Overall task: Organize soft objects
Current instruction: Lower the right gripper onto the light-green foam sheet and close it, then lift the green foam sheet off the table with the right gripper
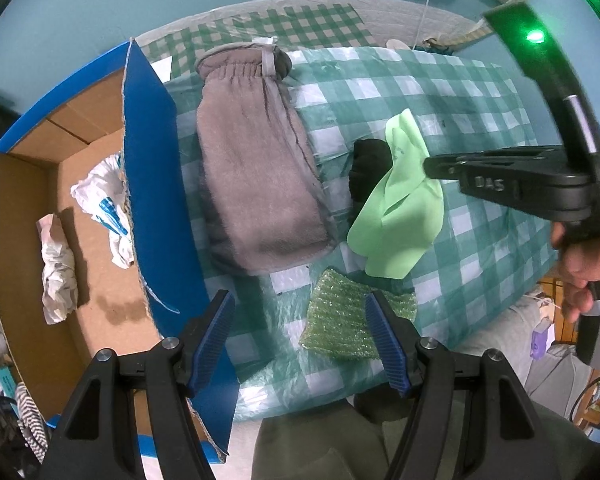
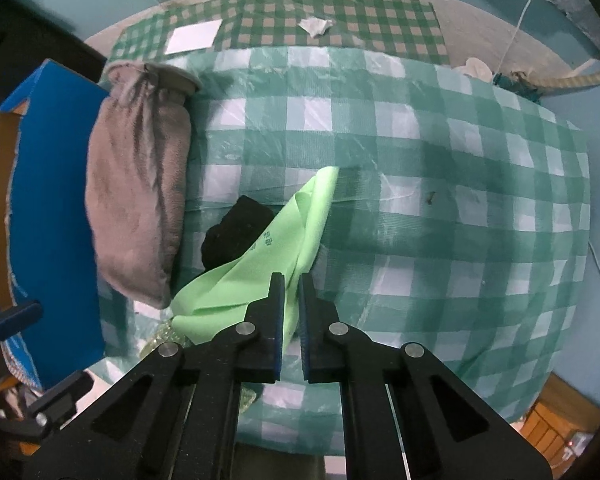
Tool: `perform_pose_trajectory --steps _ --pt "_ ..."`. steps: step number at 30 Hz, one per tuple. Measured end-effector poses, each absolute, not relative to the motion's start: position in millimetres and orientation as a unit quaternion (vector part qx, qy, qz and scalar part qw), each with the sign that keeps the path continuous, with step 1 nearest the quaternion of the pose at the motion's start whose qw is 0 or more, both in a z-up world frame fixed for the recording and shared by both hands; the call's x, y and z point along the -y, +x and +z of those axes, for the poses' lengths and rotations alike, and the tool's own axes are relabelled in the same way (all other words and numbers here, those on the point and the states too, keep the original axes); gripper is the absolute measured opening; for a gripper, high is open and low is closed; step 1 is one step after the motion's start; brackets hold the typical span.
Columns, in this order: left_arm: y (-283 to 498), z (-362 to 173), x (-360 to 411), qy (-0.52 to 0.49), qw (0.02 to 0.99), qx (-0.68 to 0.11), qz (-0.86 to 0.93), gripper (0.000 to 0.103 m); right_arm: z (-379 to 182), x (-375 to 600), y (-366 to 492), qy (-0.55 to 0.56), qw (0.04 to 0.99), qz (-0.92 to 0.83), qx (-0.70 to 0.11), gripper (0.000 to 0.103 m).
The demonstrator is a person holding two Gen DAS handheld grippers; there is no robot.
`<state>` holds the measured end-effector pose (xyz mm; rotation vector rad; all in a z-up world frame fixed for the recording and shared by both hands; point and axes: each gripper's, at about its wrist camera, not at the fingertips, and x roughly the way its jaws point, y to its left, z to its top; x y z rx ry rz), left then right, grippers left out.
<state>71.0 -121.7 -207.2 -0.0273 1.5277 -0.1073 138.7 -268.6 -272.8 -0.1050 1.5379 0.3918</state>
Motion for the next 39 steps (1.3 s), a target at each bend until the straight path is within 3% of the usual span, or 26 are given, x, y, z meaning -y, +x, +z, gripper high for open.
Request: perform_pose_trajectory --steps 4,7,13,21,24,27,28,32,39 --pt "69 -208 124 -0.01 0.72 -0.692 -0.051 0.069 -270 276 136 -0.02 0.689 0.179 -0.702 0.01" --pt "68 -209 125 -0.008 0.719 -0.693 -0.052 0.069 -275 282 136 -0.011 0.686 0.166 -0.708 0.043" --pt "68 -209 124 -0.005 0.718 -0.694 -0.054 0.069 -286 289 134 0.018 0.669 0.16 -0.725 0.06" --pt "67 -209 122 -0.002 0.716 -0.696 -0.053 0.069 -304 290 127 0.067 0.647 0.159 -0.743 0.06" --pt "66 -210 121 -0.002 0.715 -0.697 -0.053 0.069 -303 288 126 0.063 0.646 0.161 -0.743 0.058" --pt "65 -211 120 -0.003 0.714 -0.698 -0.052 0.07 -299 287 124 0.054 0.65 0.166 -0.739 0.037" --pt "65 -212 119 -0.003 0.713 -0.699 -0.052 0.07 -298 288 121 0.052 0.651 0.167 -0.739 0.025" --pt "64 -213 119 -0.002 0.712 -0.7 -0.054 0.07 -292 278 118 0.029 0.662 0.171 -0.729 0.011" --pt "63 -214 119 -0.003 0.711 -0.701 -0.054 0.07 -270 265 113 0.005 0.684 0.182 -0.706 0.005"
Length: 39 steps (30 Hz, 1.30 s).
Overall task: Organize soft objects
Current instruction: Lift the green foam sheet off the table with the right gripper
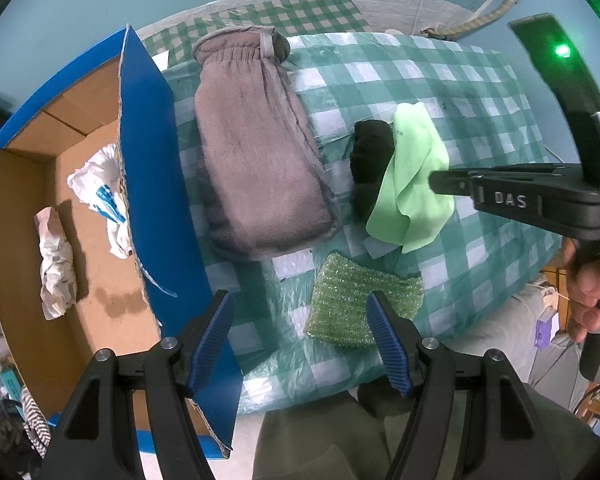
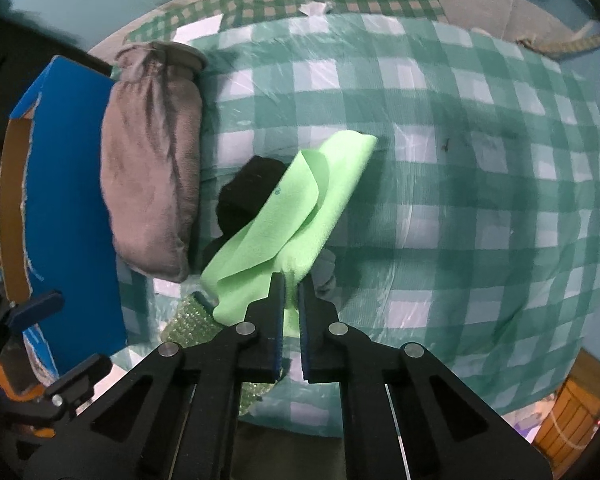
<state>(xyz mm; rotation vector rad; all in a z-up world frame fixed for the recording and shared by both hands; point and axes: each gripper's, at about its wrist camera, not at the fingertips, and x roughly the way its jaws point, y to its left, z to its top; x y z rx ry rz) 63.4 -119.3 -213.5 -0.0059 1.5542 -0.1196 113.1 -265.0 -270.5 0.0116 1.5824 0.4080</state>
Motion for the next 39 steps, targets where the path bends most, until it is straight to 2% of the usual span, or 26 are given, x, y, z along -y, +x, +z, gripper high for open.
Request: perform_pose_trajectory --steps 7,10,30,33,34,35,37,39 --pt "60 -216 121 -0.004 0.709 -0.703 -0.062 0.071 -257 281 107 0.007 0.696 0.18 -0.695 0.005" --pt "58 -218 124 -0.002 0.708 -0.703 -0.07 0.077 -258 292 105 0.009 0.698 0.174 -0.695 0.005" --pt "48 -251 149 0.006 0.676 -0.73 -0.098 0.08 -275 375 91 0.037 0.697 0.121 -0.706 0.005" --pt "47 -259 149 0.008 0.672 -0.735 -0.092 0.081 -285 375 90 0.042 0.69 0.121 -0.713 0.011" --pt "46 -261 149 0.01 0.668 -0.738 -0.089 0.081 -288 375 89 0.043 0.686 0.12 -0.717 0.018" --pt "45 -263 148 0.008 0.666 -0.74 -0.088 0.081 -291 373 88 0.044 0.682 0.119 -0.721 0.032" --pt "44 -265 148 -0.002 0.66 -0.746 -0.088 0.081 -294 373 86 0.047 0.679 0.117 -0.723 0.045" --pt "44 -266 148 -0.008 0.659 -0.747 -0.085 0.082 -295 371 84 0.047 0.678 0.12 -0.724 0.046"
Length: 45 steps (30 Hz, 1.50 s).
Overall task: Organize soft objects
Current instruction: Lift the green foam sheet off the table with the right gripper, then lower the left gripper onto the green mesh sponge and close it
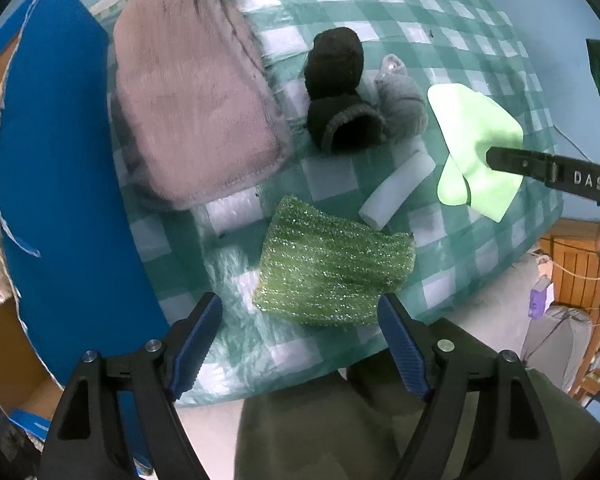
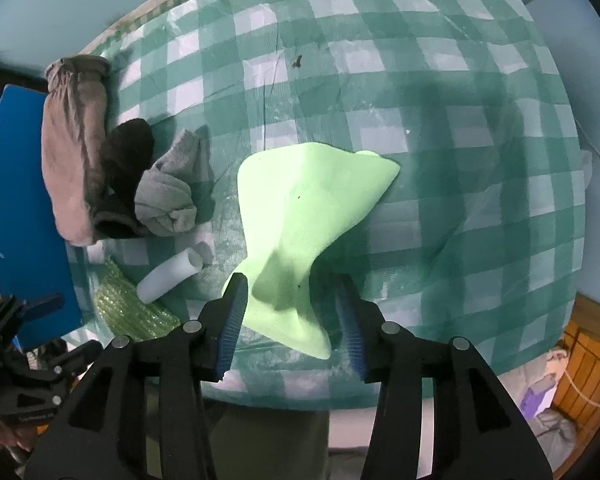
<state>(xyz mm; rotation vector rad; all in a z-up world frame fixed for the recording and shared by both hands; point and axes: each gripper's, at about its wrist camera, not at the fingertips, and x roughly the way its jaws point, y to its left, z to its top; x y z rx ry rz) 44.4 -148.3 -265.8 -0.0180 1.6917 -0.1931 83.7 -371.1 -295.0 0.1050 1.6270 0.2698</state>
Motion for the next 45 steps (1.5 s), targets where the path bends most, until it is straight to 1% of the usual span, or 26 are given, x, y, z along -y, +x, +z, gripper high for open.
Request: perform_pose_trajectory --steps 2,5,14,30,32,38,39,40,42,44,45 --pt "45 -267 148 -0.012 0.66 -0.747 -0.08 0.085 -295 369 82 0.045 0.674 0.124 -0.726 0.048" --pt "46 -270 149 -0.016 0.662 -0.746 -0.07 0.085 -298 367 80 0.039 0.671 0.127 -0.729 0.055" --pt "44 -292 161 -0.001 0.649 -0.758 -0.067 0.086 -303 363 78 0.034 0.664 0.131 -0.735 0.056" --pt "37 -321 205 0.043 0.636 -0.768 -0.057 0.086 -307 358 76 0.033 0.662 0.129 -0.737 0.056" --pt "38 -325 207 0.041 0.634 -0.77 -0.055 0.089 -307 358 76 0.032 0.662 0.128 -0.738 0.056" --pt "39 -325 212 0.043 0.639 -0.766 -0.057 0.089 -308 356 76 0.031 0.664 0.127 -0.737 0.057" --pt "37 -325 213 0.045 0.642 -0.763 -0.058 0.088 -308 355 76 0.03 0.664 0.126 -0.736 0.057" --pt "35 -325 210 0.047 0.643 -0.762 -0.059 0.085 -309 353 75 0.029 0.665 0.124 -0.736 0.059" --pt "31 -325 209 0.049 0.649 -0.757 -0.063 0.075 -309 354 77 0.026 0.667 0.122 -0.735 0.059" --pt "30 -320 204 0.05 0.654 -0.751 -0.068 0.058 -310 354 78 0.022 0.668 0.118 -0.735 0.06" --pt "28 -319 205 0.05 0.656 -0.749 -0.072 0.053 -310 354 79 0.02 0.668 0.116 -0.734 0.06"
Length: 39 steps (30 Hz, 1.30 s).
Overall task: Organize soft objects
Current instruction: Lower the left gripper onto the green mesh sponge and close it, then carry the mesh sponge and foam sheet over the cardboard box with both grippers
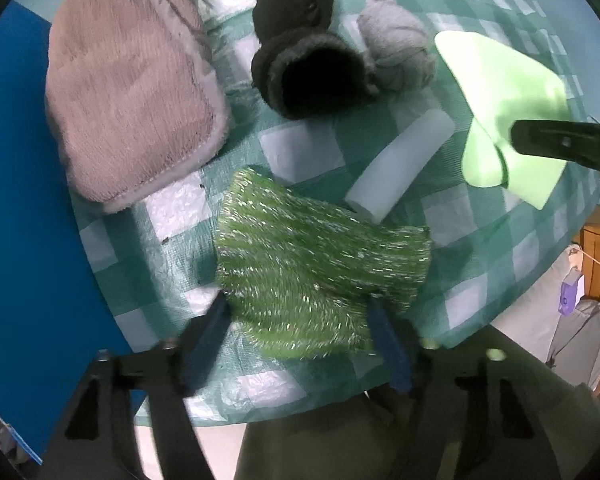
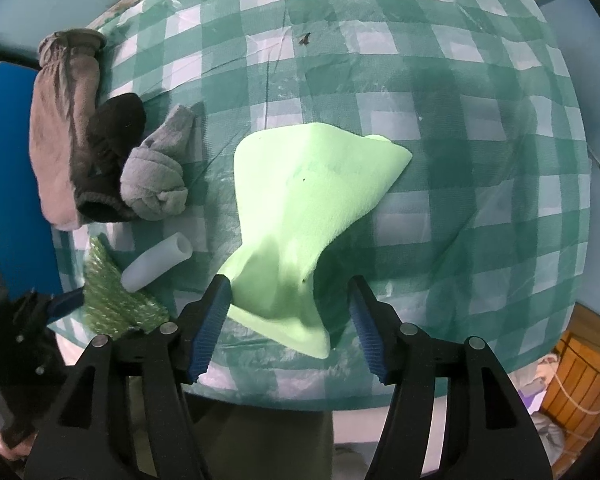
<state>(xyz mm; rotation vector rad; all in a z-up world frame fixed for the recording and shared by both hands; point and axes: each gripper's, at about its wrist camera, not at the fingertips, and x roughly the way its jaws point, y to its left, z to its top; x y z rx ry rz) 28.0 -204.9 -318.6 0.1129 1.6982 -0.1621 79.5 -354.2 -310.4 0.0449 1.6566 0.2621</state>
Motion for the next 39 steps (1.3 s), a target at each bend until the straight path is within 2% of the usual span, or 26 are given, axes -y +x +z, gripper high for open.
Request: perform_pose_trajectory --steps 2,3,4,8,18,21,22,23,28,39 --pt "28 -316 206 0.045 0.658 -0.748 -0.078 0.033 -311 353 82 0.016 0.672 0.114 -0.732 0.06" --pt "28 -315 206 0.042 0.657 -0.749 -0.08 0.028 -312 353 84 0.014 0.673 0.112 -0.731 0.06" --pt "28 -315 206 0.035 0.654 -0.751 -0.085 0.024 -313 351 84 0.012 0.673 0.111 -0.731 0.061" --pt "27 -311 203 0.028 0.653 -0.751 -0.091 0.018 -321 344 88 0.0 0.673 0.107 -0.732 0.061" --pt "14 -284 180 0.001 0.667 -0.739 -0.092 0.016 -331 317 85 -0.062 0.682 0.107 -0.721 0.059" --pt "13 -284 174 -0.01 0.671 -0.736 -0.091 0.015 -330 307 80 -0.079 0.685 0.103 -0.717 0.037" --pt "12 -283 172 -0.014 0.672 -0.735 -0.091 0.015 -330 305 80 -0.081 0.685 0.104 -0.717 0.022" --pt "11 -282 171 -0.016 0.672 -0.735 -0.091 0.015 -330 304 79 -0.081 0.683 0.104 -0.719 0.01" --pt "13 -277 160 -0.028 0.674 -0.732 -0.094 0.015 -326 301 73 -0.068 0.686 0.106 -0.717 0.007" --pt "22 -238 145 -0.033 0.695 -0.711 -0.101 0.015 -288 321 65 -0.03 0.7 0.132 -0.701 0.007"
